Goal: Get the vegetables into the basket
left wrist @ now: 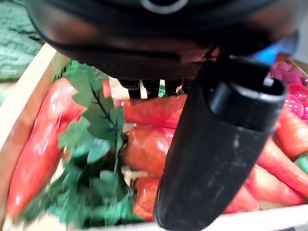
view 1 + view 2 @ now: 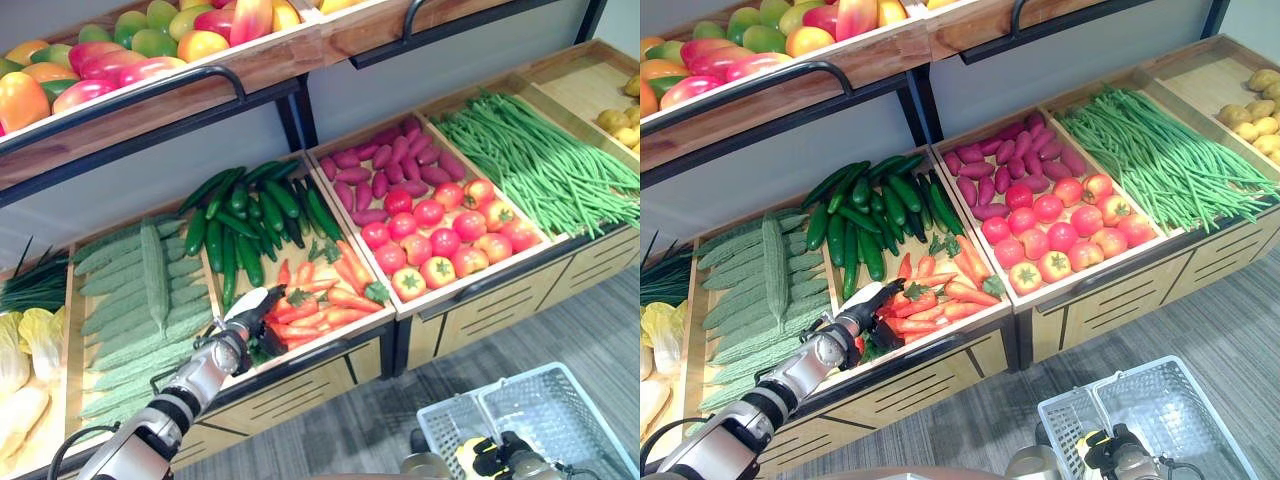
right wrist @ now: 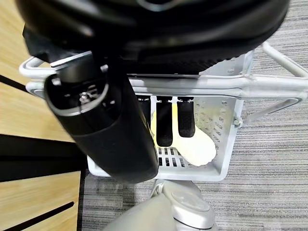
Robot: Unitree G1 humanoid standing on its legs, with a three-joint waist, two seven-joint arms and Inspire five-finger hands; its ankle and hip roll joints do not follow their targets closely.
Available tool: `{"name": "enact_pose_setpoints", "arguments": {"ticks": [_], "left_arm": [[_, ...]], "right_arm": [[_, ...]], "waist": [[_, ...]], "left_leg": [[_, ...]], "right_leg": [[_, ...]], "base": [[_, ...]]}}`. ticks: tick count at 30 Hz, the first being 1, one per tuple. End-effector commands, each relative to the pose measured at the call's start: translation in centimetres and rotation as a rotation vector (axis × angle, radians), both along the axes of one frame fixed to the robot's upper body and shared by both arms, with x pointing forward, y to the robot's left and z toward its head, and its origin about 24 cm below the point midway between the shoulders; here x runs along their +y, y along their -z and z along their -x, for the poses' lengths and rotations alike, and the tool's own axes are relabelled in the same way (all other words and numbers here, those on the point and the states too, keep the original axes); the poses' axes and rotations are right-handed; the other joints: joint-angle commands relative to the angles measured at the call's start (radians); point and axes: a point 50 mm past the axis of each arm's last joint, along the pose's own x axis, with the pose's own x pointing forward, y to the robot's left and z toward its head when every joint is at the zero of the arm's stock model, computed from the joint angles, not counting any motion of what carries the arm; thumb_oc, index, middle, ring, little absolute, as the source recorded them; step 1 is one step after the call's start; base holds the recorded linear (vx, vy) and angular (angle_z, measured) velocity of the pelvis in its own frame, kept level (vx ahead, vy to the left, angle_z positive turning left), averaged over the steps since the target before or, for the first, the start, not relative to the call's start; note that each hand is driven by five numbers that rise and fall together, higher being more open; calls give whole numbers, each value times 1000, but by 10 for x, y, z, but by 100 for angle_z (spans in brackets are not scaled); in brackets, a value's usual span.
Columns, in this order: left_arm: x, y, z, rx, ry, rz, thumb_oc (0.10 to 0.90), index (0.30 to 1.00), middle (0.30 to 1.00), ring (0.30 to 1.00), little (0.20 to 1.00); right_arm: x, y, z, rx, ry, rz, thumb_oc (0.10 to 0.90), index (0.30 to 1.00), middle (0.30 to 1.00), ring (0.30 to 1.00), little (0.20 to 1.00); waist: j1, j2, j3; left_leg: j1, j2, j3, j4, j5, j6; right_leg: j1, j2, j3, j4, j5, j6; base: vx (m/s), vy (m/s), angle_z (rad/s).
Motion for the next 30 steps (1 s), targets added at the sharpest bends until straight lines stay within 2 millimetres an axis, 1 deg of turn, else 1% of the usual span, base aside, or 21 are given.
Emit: {"name": "enact_pose_setpoints", "arguments": {"ticks": [1, 4, 6, 8, 9, 14, 15, 18, 20, 21, 22, 23, 24, 27, 30], "left_arm": [[26, -30, -29, -91, -39, -161, 900, 1000, 1000, 1000, 1000], [27, -28, -30, -84, -53, -169, 900, 1000, 1000, 1000, 1000], [33, -26, -30, -73, -66, -208, 900, 1000, 1000, 1000, 1000], [35, -26, -30, -72, -77, -208, 900, 1000, 1000, 1000, 1000], [38, -28, -33, -78, -96, -228, 900, 1000, 1000, 1000, 1000], [39, -32, -37, -87, -96, -251, 900, 1000, 1000, 1000, 1000], [41, -32, -38, -89, -111, -261, 900, 1000, 1000, 1000, 1000], [42, -35, -40, -94, -122, -262, 900, 1000, 1000, 1000, 1000], [44, -33, -40, -86, -141, -262, 900, 1000, 1000, 1000, 1000], [45, -33, -40, -86, -143, -270, 708, 731, 731, 731, 731], [45, -33, -40, -84, -145, -270, 661, 665, 665, 665, 665], [45, -33, -40, -84, -145, -270, 557, 520, 520, 520, 520], [45, -33, -40, -85, -145, -269, 400, 300, 300, 300, 300], [45, -34, -40, -97, -147, -265, 400, 300, 300, 300, 300], [47, -35, -39, -106, -150, -274, 400, 300, 300, 300, 300]], "right_arm": [[44, 11, -20, -14, -88, -103, 400, 300, 300, 300, 300], [45, 11, -22, -16, -98, -104, 400, 300, 300, 300, 300], [46, 11, -23, -17, -114, -105, 400, 300, 300, 300, 300], [46, 11, -23, -17, -119, -104, 400, 300, 300, 300, 300], [46, 11, -24, -20, -132, -100, 400, 300, 300, 300, 300], [45, 9, -27, -31, -126, -96, 400, 300, 300, 300, 300], [44, 8, -31, -47, -128, -94, 400, 300, 300, 300, 300], [45, 7, -35, -58, -130, -95, 400, 300, 300, 300, 300], [46, 5, -39, -72, -136, -96, 400, 300, 300, 300, 300], [47, 5, -40, -76, -137, -99, 400, 300, 300, 300, 300], [48, 5, -41, -77, -137, -99, 400, 300, 300, 300, 300], [48, 5, -41, -77, -137, -100, 400, 300, 300, 300, 300], [49, 6, -41, -77, -138, -103, 400, 300, 300, 300, 300], [51, 6, -42, -81, -143, -105, 400, 300, 300, 300, 300], [54, 8, -38, -66, -157, -112, 400, 300, 300, 300, 300]], "waist": [[-22, -87, 8], [-26, -88, 11], [-32, -91, 13], [-33, -93, 16], [-38, -98, 20], [-38, -102, 23], [-40, -105, 30], [-40, -108, 30], [-38, -115, 34], [-36, -117, 34], [-34, -120, 33], [-33, -120, 32], [-32, -123, 33], [-28, -127, 36], [-20, -138, 43]], "left_leg": [[18, 22, -28, 12, -20, -36], [15, 24, -20, 10, -17, -38], [7, 26, -10, 7, -12, -40], [1, 26, -7, 7, -10, -41], [-22, 29, -4, 6, -3, -43], [-50, 32, -3, 6, 5, -45], [-66, 33, -3, 6, 9, -46], [-91, 33, -6, 6, 15, -46], [-108, 34, -6, 6, 19, -47], [-117, 35, -6, 6, 22, -47], [-121, 37, -6, 6, 23, -47], [-122, 36, -5, 6, 23, -47], [-123, 38, -5, 6, 24, -48], [-128, 39, -4, 6, 24, -48], [-127, 41, -3, 6, 25, -50]], "right_leg": [[-16, -89, 19, 16, -17, 81], [-27, -85, 27, 16, -13, 80], [-47, -79, 33, 14, -7, 81], [-55, -77, 36, 14, -4, 81], [-82, -74, 40, 14, 3, 81], [-110, -73, 41, 13, 12, 83], [-125, -74, 42, 12, 17, 85], [-148, -74, 42, 13, 22, 84], [-164, -73, 43, 13, 28, 85], [-175, -71, 44, 13, 30, 84], [-177, -71, 45, 13, 30, 84], [-178, -71, 45, 13, 30, 84], [-179, -71, 46, 13, 30, 85], [-183, -70, 45, 13, 31, 84], [-181, -70, 43, 12, 30, 83]], "base": [[-7, -10, -6], [-10, -5, -15], [-27, -11, -22], [-46, -14, -19], [-47, -14, -14], [-29, -2, -3], [-32, 6, -2], [-52, 6, 2], [-41, 2, 2], [0, 0, 0], [0, 0, 0], [-3, -4, -3], [-5, -4, -3], [-5, -3, -7], [-3, 1, -9]]}}
